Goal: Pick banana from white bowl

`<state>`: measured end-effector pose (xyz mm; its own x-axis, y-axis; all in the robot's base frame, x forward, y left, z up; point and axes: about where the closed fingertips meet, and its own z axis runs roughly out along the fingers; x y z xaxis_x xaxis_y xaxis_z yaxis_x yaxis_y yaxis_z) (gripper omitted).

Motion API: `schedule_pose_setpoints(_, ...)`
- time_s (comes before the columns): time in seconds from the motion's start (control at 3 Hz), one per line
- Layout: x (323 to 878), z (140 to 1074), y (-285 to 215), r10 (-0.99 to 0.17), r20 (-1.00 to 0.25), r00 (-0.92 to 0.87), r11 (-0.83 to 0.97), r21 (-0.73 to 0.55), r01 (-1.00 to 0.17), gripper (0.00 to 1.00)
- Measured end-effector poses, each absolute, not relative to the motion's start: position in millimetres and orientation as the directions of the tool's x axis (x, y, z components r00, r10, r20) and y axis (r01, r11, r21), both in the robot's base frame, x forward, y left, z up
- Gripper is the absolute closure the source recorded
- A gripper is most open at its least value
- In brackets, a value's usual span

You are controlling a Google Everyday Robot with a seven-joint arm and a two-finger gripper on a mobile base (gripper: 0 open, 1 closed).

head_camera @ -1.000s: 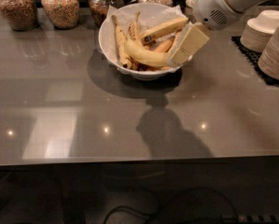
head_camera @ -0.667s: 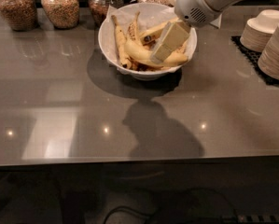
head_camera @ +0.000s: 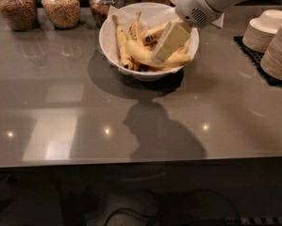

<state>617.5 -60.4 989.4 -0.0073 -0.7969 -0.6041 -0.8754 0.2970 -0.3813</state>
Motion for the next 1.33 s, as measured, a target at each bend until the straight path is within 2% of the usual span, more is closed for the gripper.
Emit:
schedule_pose_setpoints(0.33,624,980,-48,-0.788,-0.615,0.013,0.288,-0.387,-0.876,0.13)
schedule_pose_setpoints(0.67,634,962,-39,-0.782,-0.624,0.006,0.293,-0.376,-0.879,0.36)
schedule_pose_setpoints(1.0,641,945,-37,-0.777,-0.629,-0.013,0.304,-0.358,-0.883,0.51)
schedule_pose_setpoints(1.33,644,931,-36,-0.774,-0.632,-0.033,0.312,-0.335,-0.889,0.51)
